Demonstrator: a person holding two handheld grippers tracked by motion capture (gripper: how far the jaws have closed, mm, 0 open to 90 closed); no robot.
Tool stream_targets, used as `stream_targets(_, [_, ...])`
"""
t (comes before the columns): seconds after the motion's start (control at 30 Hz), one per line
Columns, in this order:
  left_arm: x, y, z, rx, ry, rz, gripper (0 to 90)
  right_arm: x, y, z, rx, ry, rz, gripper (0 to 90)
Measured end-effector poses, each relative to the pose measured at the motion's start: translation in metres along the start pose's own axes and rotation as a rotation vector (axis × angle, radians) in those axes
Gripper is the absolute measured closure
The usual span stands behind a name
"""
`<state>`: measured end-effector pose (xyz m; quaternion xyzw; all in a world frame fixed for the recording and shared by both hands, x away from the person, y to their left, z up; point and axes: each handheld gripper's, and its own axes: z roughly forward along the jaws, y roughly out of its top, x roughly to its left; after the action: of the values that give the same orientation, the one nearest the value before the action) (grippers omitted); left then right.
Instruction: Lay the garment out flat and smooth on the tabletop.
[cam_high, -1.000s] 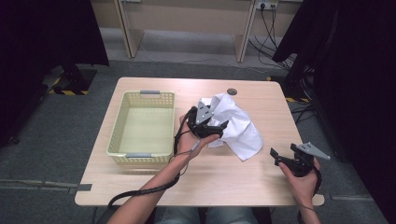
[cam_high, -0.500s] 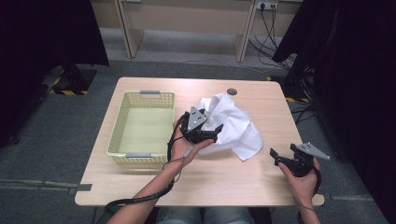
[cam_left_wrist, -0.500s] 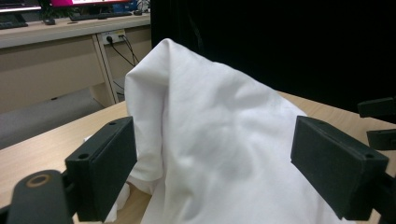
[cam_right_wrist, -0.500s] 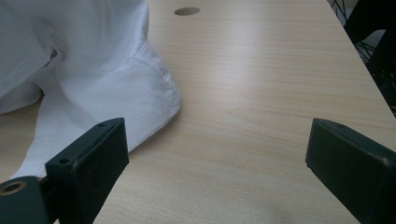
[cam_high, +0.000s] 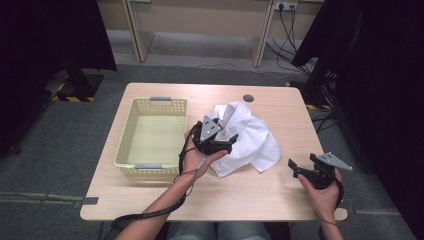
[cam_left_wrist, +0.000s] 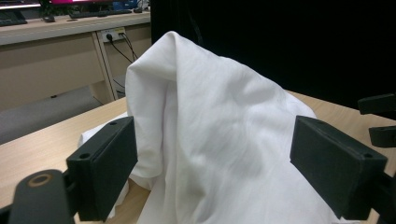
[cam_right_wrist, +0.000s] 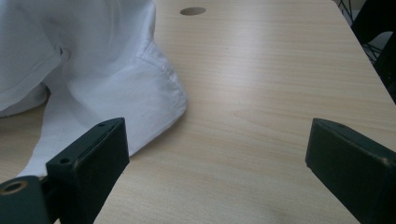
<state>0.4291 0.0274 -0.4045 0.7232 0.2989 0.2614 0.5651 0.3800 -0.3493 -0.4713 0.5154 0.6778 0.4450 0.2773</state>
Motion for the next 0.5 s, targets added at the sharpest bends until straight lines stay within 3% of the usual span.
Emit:
stream_targets(0.2, [-0.003, -0.005, 0.0, 0.01, -0.002, 0.016, 14.5, 0.016, 0.008, 0.0, -0.008, 0.046, -0.039, 7.6])
stream_targets(0.5, [0.0, -0.008, -0.003, 0.013, 0.007, 0.019, 14.8, 0.061, 0.033, 0.01, -0.007, 0.177, -0.129, 10.8])
